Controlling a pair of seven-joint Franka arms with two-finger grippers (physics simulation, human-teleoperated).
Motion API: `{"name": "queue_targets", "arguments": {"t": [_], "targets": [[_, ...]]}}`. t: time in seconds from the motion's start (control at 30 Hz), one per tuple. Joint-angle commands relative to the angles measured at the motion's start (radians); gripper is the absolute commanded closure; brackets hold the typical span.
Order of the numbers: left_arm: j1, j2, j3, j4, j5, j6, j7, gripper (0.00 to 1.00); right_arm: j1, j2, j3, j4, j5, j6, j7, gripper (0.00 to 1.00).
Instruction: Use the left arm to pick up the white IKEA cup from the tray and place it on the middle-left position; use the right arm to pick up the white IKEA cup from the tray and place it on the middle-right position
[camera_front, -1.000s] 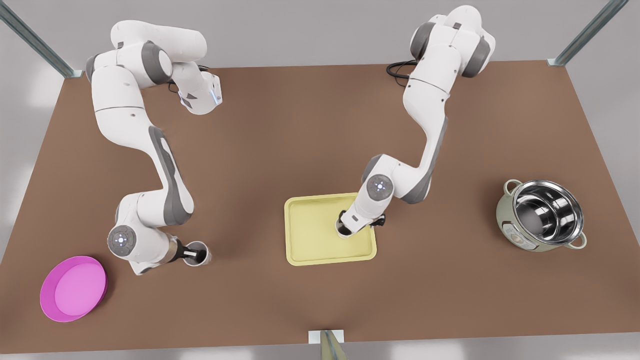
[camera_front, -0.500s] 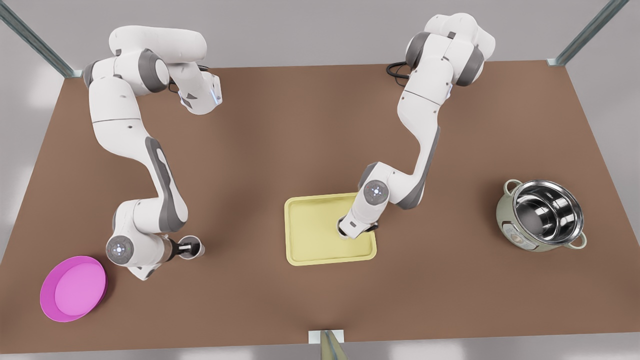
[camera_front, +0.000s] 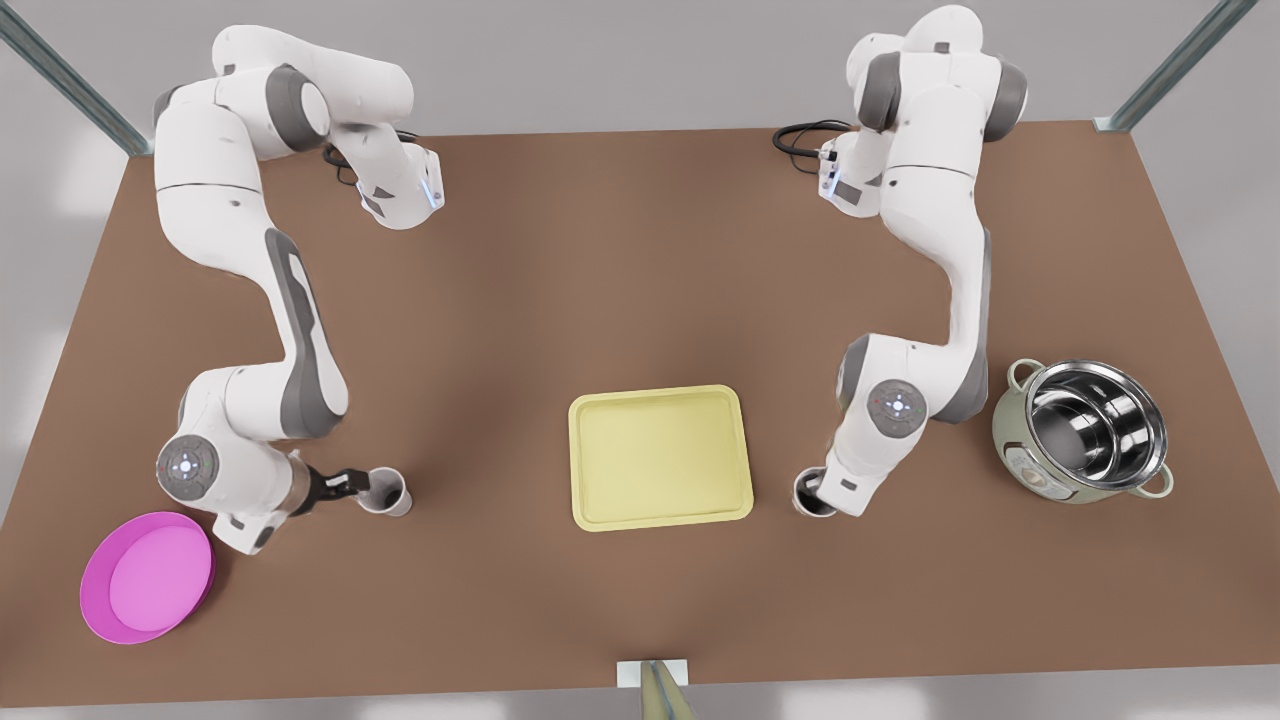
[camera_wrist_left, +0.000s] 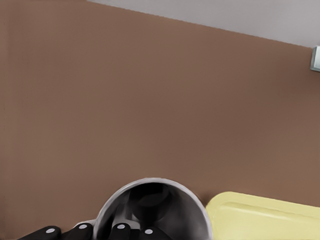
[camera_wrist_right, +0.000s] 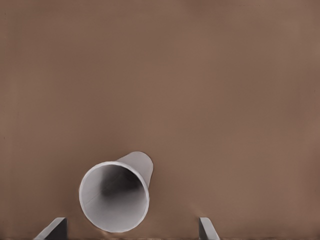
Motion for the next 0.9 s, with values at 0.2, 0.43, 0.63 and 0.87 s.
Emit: {"name": "queue_targets", "arguments": {"t": [0.2, 0.43, 0.63, 0.87], "targets": [[0.172, 0.018, 0.003, -0.013, -0.018, -0.064, 0.513, 0.92, 0.005, -0.407, -0.002, -0.161, -0.048, -0.319, 0.169, 0.0], [0.189, 0.075, 0.003, -0.013, -0.01, 0.065, 0.513, 0.92, -0.017, -0.386, -0.007, -0.158, -0.048, -0.329, 0.17, 0.0], [0.189, 0.101, 0.003, -0.013, -0.012, 0.104, 0.511, 0.0, -0.013, -0.386, -0.002, -0.149, -0.059, -0.332, 0.164, 0.0], [0.18, -0.057, 0.001, -0.013, 0.033, -0.269, 0.513, 0.0, -0.015, -0.386, -0.005, -0.123, -0.054, -0.319, 0.172, 0.0]]}}
